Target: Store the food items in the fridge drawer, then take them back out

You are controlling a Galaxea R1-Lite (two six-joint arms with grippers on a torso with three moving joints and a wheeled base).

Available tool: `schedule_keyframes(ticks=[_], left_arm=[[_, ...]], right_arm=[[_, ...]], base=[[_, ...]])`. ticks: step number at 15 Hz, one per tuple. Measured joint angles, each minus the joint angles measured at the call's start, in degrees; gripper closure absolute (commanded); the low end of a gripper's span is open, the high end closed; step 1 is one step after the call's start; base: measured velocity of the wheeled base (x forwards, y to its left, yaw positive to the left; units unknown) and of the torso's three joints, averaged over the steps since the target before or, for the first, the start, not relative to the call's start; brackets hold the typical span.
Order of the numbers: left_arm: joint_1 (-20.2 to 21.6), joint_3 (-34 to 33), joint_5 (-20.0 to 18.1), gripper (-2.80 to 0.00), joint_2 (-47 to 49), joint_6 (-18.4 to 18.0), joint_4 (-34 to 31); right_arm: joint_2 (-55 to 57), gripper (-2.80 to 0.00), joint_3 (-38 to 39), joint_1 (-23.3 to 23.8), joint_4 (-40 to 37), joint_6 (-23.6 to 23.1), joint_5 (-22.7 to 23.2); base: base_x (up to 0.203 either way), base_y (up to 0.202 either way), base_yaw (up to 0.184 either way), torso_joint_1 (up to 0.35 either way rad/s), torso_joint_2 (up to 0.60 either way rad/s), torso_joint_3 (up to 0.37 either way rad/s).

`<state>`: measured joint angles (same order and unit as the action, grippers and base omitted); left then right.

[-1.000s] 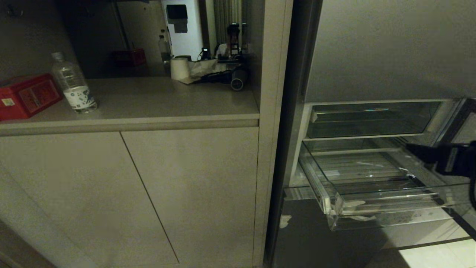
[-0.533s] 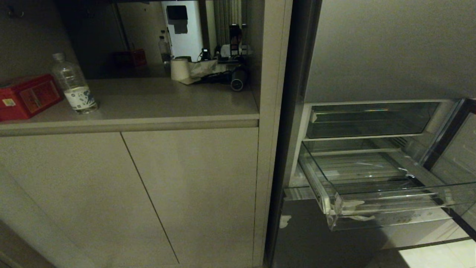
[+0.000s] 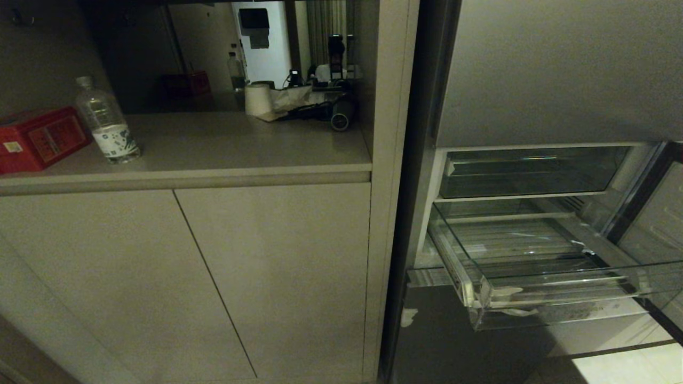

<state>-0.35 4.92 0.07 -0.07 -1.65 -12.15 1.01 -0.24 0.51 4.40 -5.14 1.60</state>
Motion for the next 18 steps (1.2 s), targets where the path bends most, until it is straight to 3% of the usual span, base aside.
schedule_keyframes(ticks=[12,18], left_arm=[[0.02,0.00,0.01,0.00,0.00,0.00,0.00],[0.00,0.00,0.00,0.00,0.00,0.00,0.00]], right_arm=[[-1.14,-2.80,0.24,0.01,-0.05,1.60,-1.38],[-1.14,-2.80,0.24,0.04,-0.09,1.60,-1.39]], base=[[0.000,0.000,0.000,0.000,0.00,0.000],[0.000,0.006,-0.164,0.002,0.00,0.004]])
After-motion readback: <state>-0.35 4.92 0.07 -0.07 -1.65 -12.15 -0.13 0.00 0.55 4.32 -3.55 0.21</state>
